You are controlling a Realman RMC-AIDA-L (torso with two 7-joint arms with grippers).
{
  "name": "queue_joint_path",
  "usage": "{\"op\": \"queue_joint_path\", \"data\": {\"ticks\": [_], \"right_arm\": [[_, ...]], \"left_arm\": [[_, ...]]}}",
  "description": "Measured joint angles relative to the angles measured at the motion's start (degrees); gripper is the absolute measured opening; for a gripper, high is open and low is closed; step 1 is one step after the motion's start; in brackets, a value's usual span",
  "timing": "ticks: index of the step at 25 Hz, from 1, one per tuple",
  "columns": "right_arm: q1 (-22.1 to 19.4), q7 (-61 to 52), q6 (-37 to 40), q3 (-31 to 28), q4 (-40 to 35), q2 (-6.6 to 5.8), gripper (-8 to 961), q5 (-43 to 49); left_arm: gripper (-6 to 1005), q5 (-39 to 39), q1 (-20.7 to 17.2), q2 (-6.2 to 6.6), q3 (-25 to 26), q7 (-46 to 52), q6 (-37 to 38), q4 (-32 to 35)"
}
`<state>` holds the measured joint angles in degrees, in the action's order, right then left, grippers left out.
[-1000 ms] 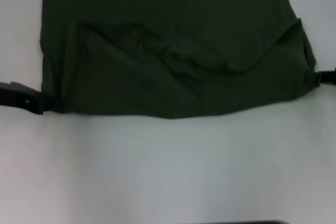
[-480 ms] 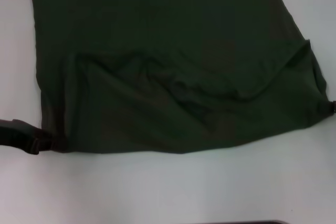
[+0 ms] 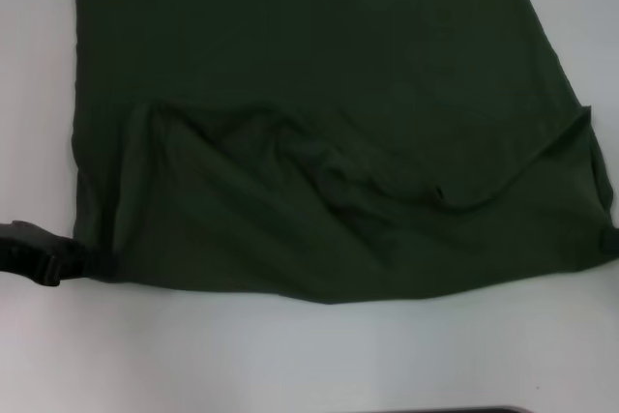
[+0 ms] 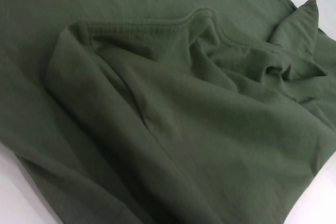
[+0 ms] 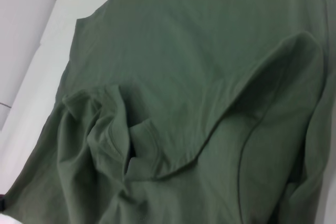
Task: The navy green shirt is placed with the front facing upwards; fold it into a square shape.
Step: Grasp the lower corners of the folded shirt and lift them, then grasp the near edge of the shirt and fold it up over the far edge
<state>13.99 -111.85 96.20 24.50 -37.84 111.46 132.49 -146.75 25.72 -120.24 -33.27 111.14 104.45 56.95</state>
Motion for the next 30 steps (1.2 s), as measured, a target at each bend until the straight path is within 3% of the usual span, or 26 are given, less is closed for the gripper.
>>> {"op": "queue_joint_path", "data": {"ticks": [30], "right_arm": [[-5.1, 1.2, 1.6, -6.8, 0.1, 0.07, 26, 3.6]], "left_arm": [[25, -7.5, 0.2, 0.70, 0.1, -1.1, 4.7, -0.5]]}}
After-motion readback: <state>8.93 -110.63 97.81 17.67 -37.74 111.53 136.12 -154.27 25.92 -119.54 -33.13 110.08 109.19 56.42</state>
